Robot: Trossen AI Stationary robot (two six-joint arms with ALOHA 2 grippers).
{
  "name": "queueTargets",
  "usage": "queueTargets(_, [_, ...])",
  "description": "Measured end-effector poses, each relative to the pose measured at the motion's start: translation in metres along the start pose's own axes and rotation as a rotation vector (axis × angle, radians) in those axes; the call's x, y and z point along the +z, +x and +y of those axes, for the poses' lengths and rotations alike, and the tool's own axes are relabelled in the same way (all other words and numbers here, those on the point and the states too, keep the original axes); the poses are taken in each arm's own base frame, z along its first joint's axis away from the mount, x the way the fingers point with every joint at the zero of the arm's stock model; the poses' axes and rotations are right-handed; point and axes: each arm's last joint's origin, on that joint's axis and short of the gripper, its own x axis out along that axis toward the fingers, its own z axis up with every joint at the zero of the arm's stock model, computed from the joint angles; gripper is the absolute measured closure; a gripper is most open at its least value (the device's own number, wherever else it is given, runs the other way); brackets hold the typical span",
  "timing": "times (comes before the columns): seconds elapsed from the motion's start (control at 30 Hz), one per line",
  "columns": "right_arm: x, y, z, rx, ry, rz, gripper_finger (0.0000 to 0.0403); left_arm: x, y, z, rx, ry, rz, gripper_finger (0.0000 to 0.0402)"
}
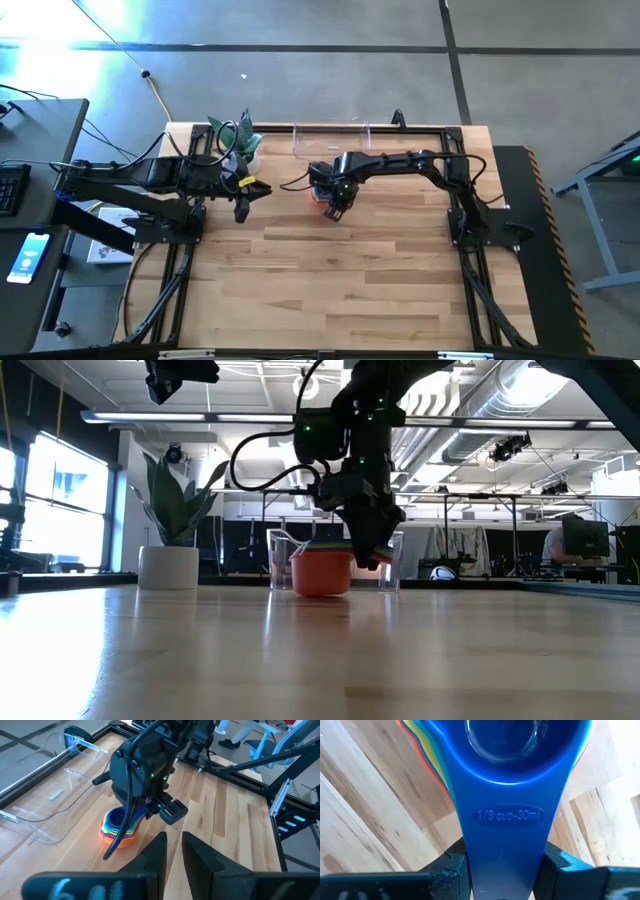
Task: Nest measuring cups in basket
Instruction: Put the stack of measuring cups into the transparent bin
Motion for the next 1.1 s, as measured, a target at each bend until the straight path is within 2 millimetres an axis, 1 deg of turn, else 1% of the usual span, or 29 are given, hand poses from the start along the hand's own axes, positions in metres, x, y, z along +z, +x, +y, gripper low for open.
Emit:
queueTargets(0.4, [0.002, 0.0, -0.001, -0.043, -0.069, -0.026, 0.0279, 0.0, 0.0, 0.0, 0.0, 0.0, 0.0, 0.0353])
queueTargets(0.67, [0.002, -0.002, 0.0, -0.043, -0.058, -0.03, 0.0279, 0.0, 0.0, 0.0, 0.008, 0.002, -0.003, 0.0353])
queueTargets(0.9, [0.008, -0.013, 0.006, -0.032, -0.112, -0.072, 0.0279, 0.0, 0.0, 0.001, 0.013, 0.001, -0.005, 0.0353])
queueTargets(1.0, [0.01, -0.021, 0.008, -0.028, -0.127, -0.085, 0.0279, 0.0, 0.0, 0.001, 0.013, 0.019, -0.005, 0.0353])
queueTargets(1.1, [0.016, -0.035, 0.008, -0.021, -0.14, -0.116, 0.0279, 0.0, 0.0, 0.001, 0.013, 0.027, -0.005, 0.0353])
